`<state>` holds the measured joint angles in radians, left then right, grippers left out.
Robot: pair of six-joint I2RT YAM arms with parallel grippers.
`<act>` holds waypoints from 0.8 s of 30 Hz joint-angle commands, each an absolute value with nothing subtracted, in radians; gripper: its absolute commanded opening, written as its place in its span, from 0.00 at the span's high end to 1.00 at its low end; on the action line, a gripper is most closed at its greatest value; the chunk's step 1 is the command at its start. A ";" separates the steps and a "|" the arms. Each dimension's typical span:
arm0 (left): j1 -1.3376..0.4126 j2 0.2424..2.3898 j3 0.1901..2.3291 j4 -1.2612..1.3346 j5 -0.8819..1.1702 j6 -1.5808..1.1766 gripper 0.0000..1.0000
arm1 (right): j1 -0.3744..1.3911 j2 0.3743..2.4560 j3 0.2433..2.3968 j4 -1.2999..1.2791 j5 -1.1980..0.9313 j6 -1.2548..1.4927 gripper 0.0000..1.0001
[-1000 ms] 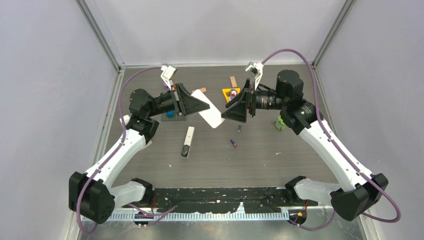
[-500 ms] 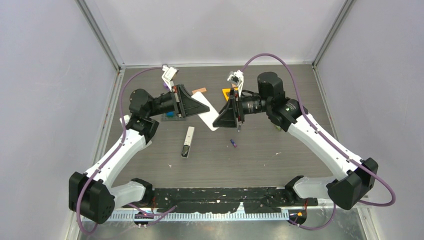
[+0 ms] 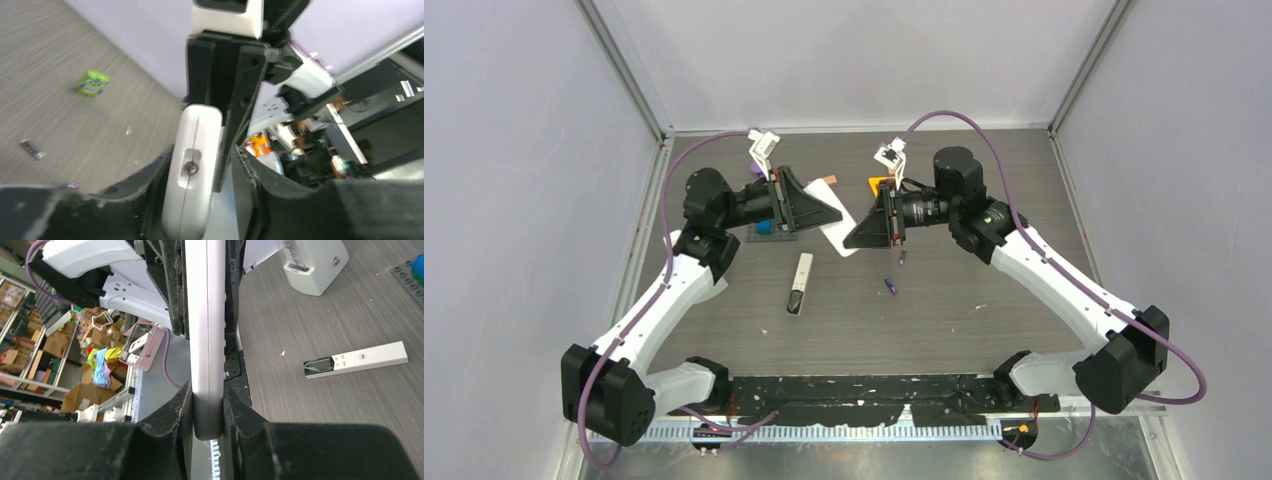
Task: Load the batteries into the remote control
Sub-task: Place the remote control at the center of the board.
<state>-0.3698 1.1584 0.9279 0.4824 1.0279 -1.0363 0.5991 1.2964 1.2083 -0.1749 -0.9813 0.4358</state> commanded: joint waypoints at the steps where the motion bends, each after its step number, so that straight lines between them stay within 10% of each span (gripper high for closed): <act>1: -0.355 1.155 0.982 0.211 0.929 -0.878 0.47 | 0.591 1.264 1.185 -0.063 -0.818 0.490 0.95; 9: -0.278 1.137 0.979 -0.191 0.595 -0.680 0.14 | 0.475 1.156 1.115 -0.298 -0.336 0.367 0.95; 15: -0.278 1.147 0.966 -0.363 0.340 -0.572 0.13 | 0.474 1.247 1.117 -0.575 0.266 0.216 0.95; 24: -0.324 1.189 0.860 -0.368 0.127 -0.506 0.13 | 0.474 1.475 1.057 -0.579 0.487 0.227 0.95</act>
<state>-0.2897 1.1625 0.8764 -0.3527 0.2546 -0.5652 0.4694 1.4044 1.0584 -0.5701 0.3042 0.2363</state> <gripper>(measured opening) 0.871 0.265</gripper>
